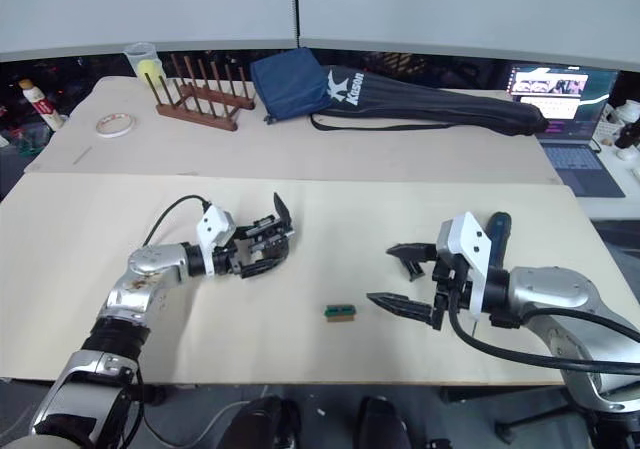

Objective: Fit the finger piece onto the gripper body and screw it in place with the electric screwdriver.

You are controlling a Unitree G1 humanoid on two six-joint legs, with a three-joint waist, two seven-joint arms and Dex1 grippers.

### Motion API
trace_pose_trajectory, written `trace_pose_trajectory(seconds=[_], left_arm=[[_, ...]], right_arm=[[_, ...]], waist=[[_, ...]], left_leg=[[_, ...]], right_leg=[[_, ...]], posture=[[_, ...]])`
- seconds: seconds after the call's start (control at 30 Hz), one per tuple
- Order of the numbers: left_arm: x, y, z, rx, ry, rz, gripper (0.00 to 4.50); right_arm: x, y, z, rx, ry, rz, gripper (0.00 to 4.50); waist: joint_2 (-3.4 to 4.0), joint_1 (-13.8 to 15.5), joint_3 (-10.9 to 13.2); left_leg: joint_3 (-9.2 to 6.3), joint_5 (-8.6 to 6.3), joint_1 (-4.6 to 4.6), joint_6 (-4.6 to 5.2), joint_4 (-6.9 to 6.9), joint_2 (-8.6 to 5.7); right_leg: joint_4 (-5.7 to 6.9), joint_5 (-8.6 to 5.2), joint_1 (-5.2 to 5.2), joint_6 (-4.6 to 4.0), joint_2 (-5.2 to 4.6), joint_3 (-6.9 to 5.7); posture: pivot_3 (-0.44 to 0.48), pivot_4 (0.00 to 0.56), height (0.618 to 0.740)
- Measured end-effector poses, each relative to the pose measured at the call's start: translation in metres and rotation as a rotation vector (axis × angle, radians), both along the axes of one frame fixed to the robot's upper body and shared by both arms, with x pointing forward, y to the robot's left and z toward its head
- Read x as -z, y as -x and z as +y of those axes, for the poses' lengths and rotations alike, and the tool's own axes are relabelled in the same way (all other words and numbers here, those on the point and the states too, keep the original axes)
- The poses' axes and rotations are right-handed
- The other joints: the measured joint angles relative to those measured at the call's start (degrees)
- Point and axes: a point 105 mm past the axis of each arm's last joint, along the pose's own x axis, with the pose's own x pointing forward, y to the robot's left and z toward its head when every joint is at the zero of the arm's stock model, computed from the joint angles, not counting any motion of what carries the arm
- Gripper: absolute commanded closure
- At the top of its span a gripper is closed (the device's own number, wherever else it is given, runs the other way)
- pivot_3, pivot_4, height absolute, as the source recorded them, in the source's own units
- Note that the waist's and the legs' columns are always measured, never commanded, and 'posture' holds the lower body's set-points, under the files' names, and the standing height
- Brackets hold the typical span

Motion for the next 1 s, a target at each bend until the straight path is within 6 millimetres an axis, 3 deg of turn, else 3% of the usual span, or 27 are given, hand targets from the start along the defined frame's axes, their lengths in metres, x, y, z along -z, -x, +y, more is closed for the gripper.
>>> trace_pose_trajectory(seconds=[0.13, 0.3, 0.43, 0.67, 0.9, 1.0], left_arm=[[0.001, 0.002, -0.003, 0.003, 0.012, -0.009, 2.09], [0.003, 0.015, 0.008, -0.108, 0.034, -0.039, 2.04], [0.000, 0.025, 0.020, -0.345, 0.082, -0.013, 2.04], [-0.026, 0.026, 0.025, -0.730, 0.143, -0.039, 2.04], [-0.003, 0.021, 0.011, -0.879, 0.125, 0.011, 2.04], [-0.003, 0.020, 0.010, -0.896, 0.130, 0.003, 0.69]], right_arm=[[0.000, 0.000, 0.000, 0.003, 0.000, -0.004, 0.00], [-0.001, 0.000, 0.002, 0.002, -0.007, -0.007, 0.00], [-0.002, -0.001, 0.004, -0.006, -0.015, -0.010, 0.00], [0.003, 0.000, 0.010, -0.034, -0.030, 0.014, 0.00], [0.003, -0.002, 0.013, -0.044, -0.038, 0.016, 0.00], [0.005, -0.002, 0.013, -0.049, -0.036, 0.023, 0.00]], waist=[[0.00, -0.01, 0.00], [0.00, -0.73, 0.00], [-0.02, -0.73, 0.02], [-0.04, 0.26, 0.02], [-0.05, 0.17, 0.03], [-0.05, 0.16, 0.03]], left_leg=[[-0.01, 0.01, 0.01, 0.00, 0.00, 0.01], [-0.01, 0.01, 0.02, -0.01, 0.00, 0.05], [-0.06, 0.00, 0.01, 0.00, 0.00, 0.05], [-0.13, 0.01, 0.01, 0.00, 0.02, -0.06], [-0.12, 0.02, 0.02, -0.03, 0.02, -0.06], [-0.13, 0.01, 0.02, -0.01, 0.02, -0.05]], right_leg=[[0.02, 0.00, 0.00, 0.00, 0.00, 0.00], [0.03, 0.00, -0.02, 0.00, 0.00, 0.05], [0.04, 0.01, 0.00, 0.02, 0.00, 0.08], [0.00, 0.03, 0.09, 0.09, -0.01, 0.09], [0.01, 0.03, 0.06, 0.09, 0.02, 0.08], [0.00, 0.03, 0.06, 0.08, 0.01, 0.08]], posture=[[0.000, 0.150, 0.740], [0.000, 0.150, 0.740], [0.000, 0.150, 0.740], [0.000, 0.150, 0.740], [0.000, 0.150, 0.740], [0.000, 0.150, 0.740]])
